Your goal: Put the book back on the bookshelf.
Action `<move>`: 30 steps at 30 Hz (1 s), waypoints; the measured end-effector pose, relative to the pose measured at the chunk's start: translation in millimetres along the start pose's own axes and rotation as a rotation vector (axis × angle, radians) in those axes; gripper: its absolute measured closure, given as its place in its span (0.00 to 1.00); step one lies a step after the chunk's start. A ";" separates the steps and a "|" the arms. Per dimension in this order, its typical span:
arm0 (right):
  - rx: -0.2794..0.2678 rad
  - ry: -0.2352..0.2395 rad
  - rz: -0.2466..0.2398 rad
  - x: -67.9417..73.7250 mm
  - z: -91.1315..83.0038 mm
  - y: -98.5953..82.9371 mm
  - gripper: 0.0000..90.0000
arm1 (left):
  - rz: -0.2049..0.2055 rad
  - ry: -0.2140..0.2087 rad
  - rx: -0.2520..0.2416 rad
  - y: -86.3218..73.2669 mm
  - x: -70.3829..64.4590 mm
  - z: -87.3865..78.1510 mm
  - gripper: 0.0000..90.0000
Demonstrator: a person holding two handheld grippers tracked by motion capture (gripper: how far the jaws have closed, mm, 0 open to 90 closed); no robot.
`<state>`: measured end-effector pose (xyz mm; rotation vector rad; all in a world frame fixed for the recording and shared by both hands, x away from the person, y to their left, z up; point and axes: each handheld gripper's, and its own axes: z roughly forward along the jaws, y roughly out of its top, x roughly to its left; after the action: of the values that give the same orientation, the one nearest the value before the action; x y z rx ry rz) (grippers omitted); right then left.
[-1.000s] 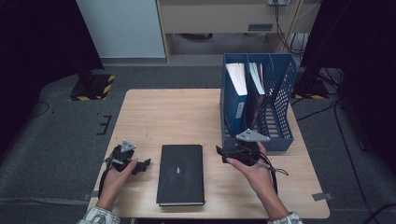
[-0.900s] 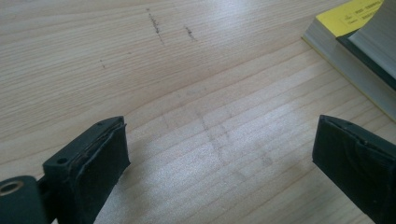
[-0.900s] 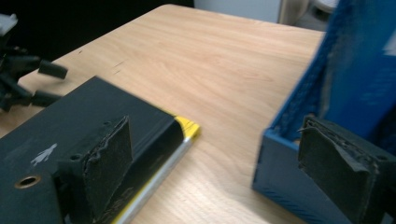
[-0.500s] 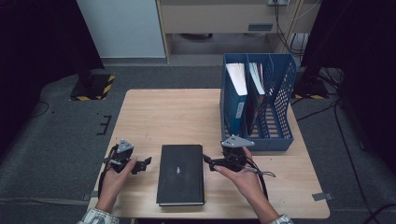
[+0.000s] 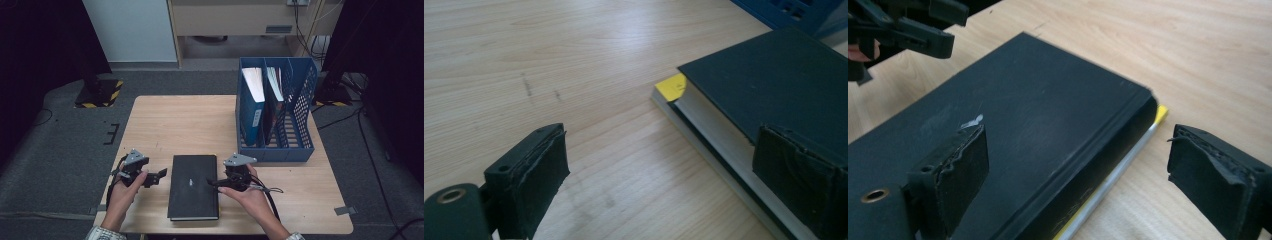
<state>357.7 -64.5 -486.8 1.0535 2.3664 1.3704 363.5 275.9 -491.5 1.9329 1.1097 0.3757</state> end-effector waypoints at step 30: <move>0.071 0.053 0.028 7.3 19.9 -12.0 0.06 | 0.038 -0.203 0.071 0.2 -31.6 32.9 0.04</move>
<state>356.7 -50.0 -506.3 1.0859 2.4645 1.3483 366.0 232.8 -506.2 2.0074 0.9669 0.1577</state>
